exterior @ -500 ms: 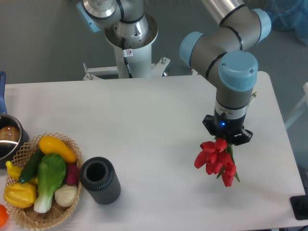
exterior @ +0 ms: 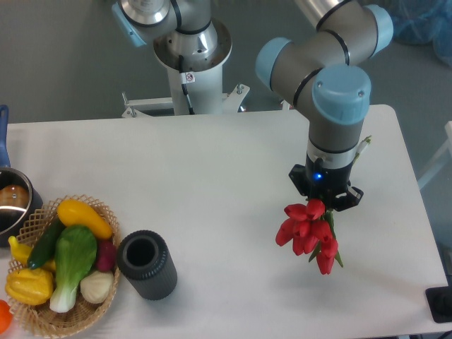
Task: Insert the flowers into the vase
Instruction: 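Lift the red tulip bunch with the gripper and carry it toward the black vase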
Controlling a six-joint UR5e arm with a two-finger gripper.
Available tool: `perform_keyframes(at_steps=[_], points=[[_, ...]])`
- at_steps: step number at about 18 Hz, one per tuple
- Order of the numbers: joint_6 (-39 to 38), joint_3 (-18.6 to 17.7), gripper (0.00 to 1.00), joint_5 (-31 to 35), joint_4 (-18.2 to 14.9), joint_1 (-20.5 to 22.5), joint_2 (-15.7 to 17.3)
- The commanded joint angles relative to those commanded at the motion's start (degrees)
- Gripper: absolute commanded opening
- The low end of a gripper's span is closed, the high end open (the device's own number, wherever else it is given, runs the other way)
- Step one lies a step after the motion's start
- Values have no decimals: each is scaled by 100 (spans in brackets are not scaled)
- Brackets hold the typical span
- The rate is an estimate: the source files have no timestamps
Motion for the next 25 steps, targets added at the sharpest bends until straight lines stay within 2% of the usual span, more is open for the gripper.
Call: perform_keyframes(at_steps=[3, 6, 9, 13, 19, 20, 21, 25], points=[[-166, -78, 0, -913, 351, 0, 185], [-299, -394, 0, -1599, 825, 9, 378], [-343, -667, 0, -2434, 993, 44, 571], [-361, -721, 4, -3032, 1283, 18, 581], [-580, -729, 4, -3359, 1301, -18, 598], [-642, -729, 8, -3507, 1301, -26, 598], [-720, -729, 11, -3822, 1310, -18, 589], [-774, -835, 10, -5018, 1319, 114, 580]])
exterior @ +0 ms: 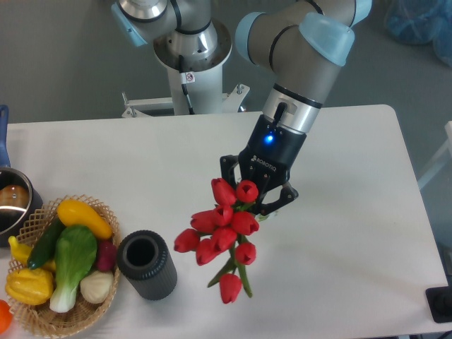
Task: Insert the flowers into the vase
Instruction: 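Lift the red tulip bunch with the gripper and carry it toward the black vase, then lower the tulip stems into the black vase opening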
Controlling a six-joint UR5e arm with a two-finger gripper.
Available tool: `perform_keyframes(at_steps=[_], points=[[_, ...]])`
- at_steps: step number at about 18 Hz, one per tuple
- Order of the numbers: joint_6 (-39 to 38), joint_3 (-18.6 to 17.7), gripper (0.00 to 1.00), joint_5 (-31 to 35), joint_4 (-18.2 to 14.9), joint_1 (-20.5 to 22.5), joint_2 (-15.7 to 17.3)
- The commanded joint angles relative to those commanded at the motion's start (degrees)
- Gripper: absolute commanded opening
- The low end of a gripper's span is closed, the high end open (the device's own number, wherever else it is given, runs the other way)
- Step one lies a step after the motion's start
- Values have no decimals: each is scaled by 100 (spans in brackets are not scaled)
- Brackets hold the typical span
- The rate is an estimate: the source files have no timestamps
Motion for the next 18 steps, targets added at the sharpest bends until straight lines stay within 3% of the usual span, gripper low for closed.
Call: perform_keyframes(at_steps=[5, 9, 13, 18], points=[[35, -264, 11, -1863, 9, 281, -9], [87, -264, 12, -2671, 18, 282, -26], [26, -124, 12, -2789, 0, 176, -17], [26, 254, 12, -2798, 9, -123, -307]])
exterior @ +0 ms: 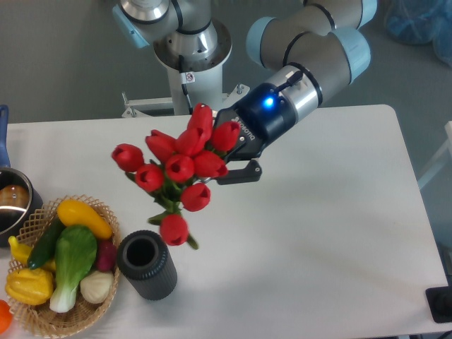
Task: Insert the flowers into the vase
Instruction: 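Lower the tulip stems into the black vase opening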
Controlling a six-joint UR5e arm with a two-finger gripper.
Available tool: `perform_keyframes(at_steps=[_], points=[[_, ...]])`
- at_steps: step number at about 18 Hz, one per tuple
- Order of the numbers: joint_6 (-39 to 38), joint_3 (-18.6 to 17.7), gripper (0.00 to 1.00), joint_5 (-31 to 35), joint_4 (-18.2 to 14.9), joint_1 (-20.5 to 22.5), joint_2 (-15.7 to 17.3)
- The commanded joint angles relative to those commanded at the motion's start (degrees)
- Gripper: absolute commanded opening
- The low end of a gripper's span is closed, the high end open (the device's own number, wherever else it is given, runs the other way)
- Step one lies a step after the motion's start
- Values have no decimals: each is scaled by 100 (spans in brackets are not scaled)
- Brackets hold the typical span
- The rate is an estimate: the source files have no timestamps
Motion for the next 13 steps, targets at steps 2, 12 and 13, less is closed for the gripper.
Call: perform_keyframes(at_steps=[2, 12, 13], points=[[9, 106, 12, 0, 0, -123, -62], [9, 220, 12, -88, 0, -352, -282], [9, 220, 12, -88, 0, -360, -282]])
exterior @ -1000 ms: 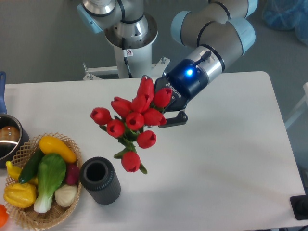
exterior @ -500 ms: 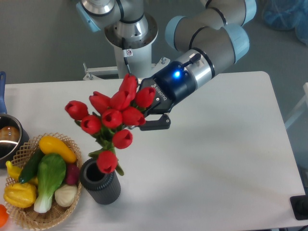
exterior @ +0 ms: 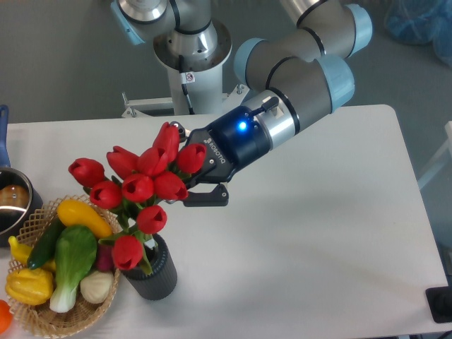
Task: Insert the flowers into the vase
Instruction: 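Lower the tulip stems into the black vase opening, then push the tulips deeper into the vase and open the gripper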
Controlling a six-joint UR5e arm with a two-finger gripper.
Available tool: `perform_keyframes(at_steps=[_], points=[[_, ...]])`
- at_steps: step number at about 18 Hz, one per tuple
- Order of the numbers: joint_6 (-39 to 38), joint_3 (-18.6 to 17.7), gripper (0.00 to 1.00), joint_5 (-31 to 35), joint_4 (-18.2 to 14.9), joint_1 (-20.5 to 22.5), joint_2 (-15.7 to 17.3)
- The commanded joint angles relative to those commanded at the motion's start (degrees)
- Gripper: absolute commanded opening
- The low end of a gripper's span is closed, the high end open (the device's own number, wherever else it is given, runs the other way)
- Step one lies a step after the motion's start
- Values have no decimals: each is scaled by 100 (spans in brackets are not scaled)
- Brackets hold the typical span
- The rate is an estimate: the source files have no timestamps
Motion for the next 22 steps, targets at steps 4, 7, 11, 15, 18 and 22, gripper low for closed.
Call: perform_keyframes(at_steps=[4, 7, 11, 15, 18, 22], points=[[0, -9, 13, 9, 0, -79, -70], [0, -26, 13, 9, 0, -79, -123], [0, -88, 14, 9, 0, -88, -123], [26, -79, 14, 35, 0, -88, -237], [35, -79, 14, 79, 9, -88, -316], [44, -79, 15, 97, 9, -97, -413]])
